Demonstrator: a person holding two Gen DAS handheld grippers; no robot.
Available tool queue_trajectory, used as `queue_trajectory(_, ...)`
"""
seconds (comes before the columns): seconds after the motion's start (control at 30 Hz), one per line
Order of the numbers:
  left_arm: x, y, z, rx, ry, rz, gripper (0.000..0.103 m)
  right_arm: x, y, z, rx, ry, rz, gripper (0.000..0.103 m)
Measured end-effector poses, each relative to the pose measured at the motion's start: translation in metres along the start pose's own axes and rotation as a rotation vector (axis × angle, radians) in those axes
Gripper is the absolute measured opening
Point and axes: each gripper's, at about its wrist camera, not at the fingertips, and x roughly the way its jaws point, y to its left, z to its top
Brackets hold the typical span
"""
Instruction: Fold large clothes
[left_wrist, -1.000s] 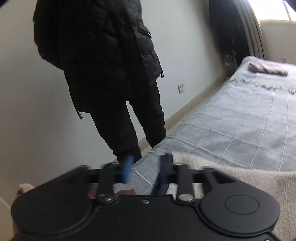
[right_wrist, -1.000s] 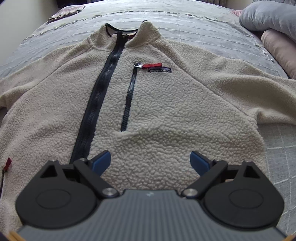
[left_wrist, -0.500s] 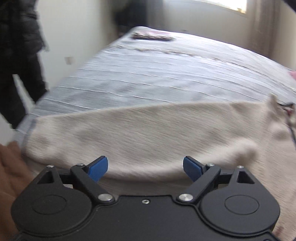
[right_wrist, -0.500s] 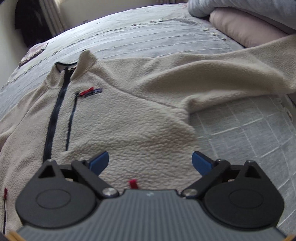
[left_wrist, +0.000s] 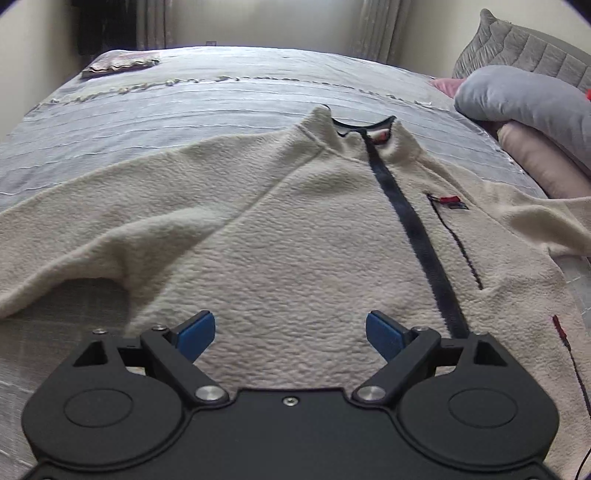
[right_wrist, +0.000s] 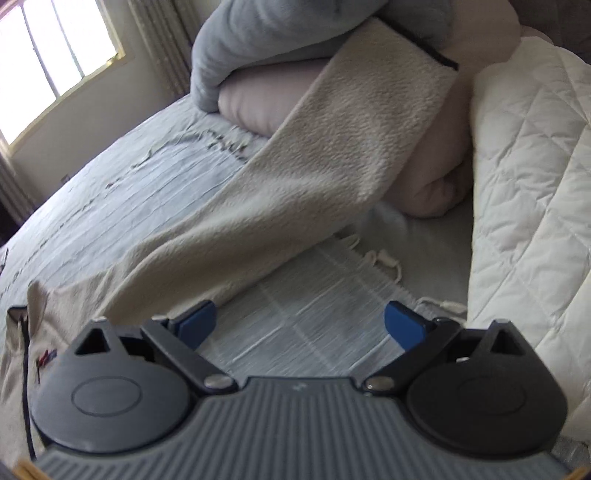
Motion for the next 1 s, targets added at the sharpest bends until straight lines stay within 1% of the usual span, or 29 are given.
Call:
queue_trajectory(0.1, 0.021, -0.022, -0.007, 0.003, 0.029, -0.025, 0.089, 0.011, -0.016, 0.017, 0.053, -0.052, 0.000, 0.099)
queue_trajectory(0.2, 0.039, -0.038, -0.013, 0.018, 0.050, -0.024, 0.089, 0.027, -0.024, 0.031, 0.081, -0.100, -0.014, 0.099)
queue_trajectory(0.23, 0.044, -0.045, -0.016, 0.031, 0.044, -0.003, 0.091, 0.034, -0.026, 0.035, 0.084, -0.113, -0.023, 0.099)
queue_trajectory(0.27, 0.047, -0.050, -0.018, 0.049, 0.033, 0.018, 0.098, 0.041, -0.028, 0.039, 0.084, -0.128, -0.034, 0.099)
queue_trajectory(0.3, 0.049, -0.053, -0.020, 0.060, 0.025, 0.027, 0.099, 0.048, -0.029, 0.042, 0.083, -0.143, -0.050, 0.099)
queue_trajectory(0.4, 0.051, -0.059, -0.021, 0.080, 0.015, 0.052, 0.101, 0.071, -0.033, 0.053, 0.093, -0.165, -0.096, 0.099)
queue_trajectory(0.43, 0.051, -0.060, -0.020, 0.084, 0.013, 0.052, 0.101, 0.078, -0.034, 0.055, 0.097, -0.167, -0.110, 0.098)
queue_trajectory(0.47, 0.052, -0.059, -0.020, 0.084, 0.014, 0.049, 0.101, 0.083, -0.035, 0.057, 0.099, -0.169, -0.119, 0.095)
queue_trajectory(0.53, 0.052, -0.057, -0.018, 0.077, 0.020, 0.041, 0.101, 0.091, -0.036, 0.061, 0.105, -0.176, -0.140, 0.095)
queue_trajectory(0.6, 0.051, -0.054, -0.016, 0.061, 0.025, 0.031, 0.101, 0.094, -0.037, 0.064, 0.144, -0.183, -0.147, 0.094)
queue_trajectory(0.63, 0.050, -0.053, -0.015, 0.052, 0.023, 0.026, 0.101, 0.094, -0.038, 0.065, 0.162, -0.186, -0.149, 0.093)
queue_trajectory(0.67, 0.049, -0.052, -0.014, 0.041, 0.019, 0.022, 0.101, 0.094, -0.038, 0.064, 0.181, -0.190, -0.166, 0.084)
queue_trajectory(0.73, 0.047, -0.049, -0.013, 0.022, 0.013, 0.013, 0.101, 0.092, -0.033, 0.062, 0.182, -0.188, -0.220, 0.075)
queue_trajectory(0.8, 0.045, -0.047, -0.012, 0.005, 0.011, 0.005, 0.101, 0.090, -0.034, 0.060, 0.182, -0.187, -0.226, 0.069)
queue_trajectory(0.83, 0.044, -0.047, -0.012, 0.000, 0.010, 0.002, 0.101, 0.088, -0.035, 0.059, 0.201, -0.187, -0.229, 0.063)
queue_trajectory(0.87, 0.043, -0.047, -0.012, 0.000, 0.008, 0.000, 0.101, 0.086, -0.038, 0.058, 0.227, -0.187, -0.225, 0.059)
queue_trajectory(0.93, 0.040, -0.046, -0.013, 0.005, 0.004, -0.004, 0.101, 0.081, -0.044, 0.056, 0.278, -0.188, -0.191, 0.056)
queue_trajectory(0.97, 0.039, -0.045, -0.013, 0.005, 0.002, -0.004, 0.101, 0.080, -0.045, 0.054, 0.297, -0.184, -0.154, 0.050)
queue_trajectory(1.0, 0.038, -0.044, -0.014, 0.003, 0.002, -0.005, 0.101, 0.081, -0.047, 0.053, 0.316, -0.170, -0.090, 0.050)
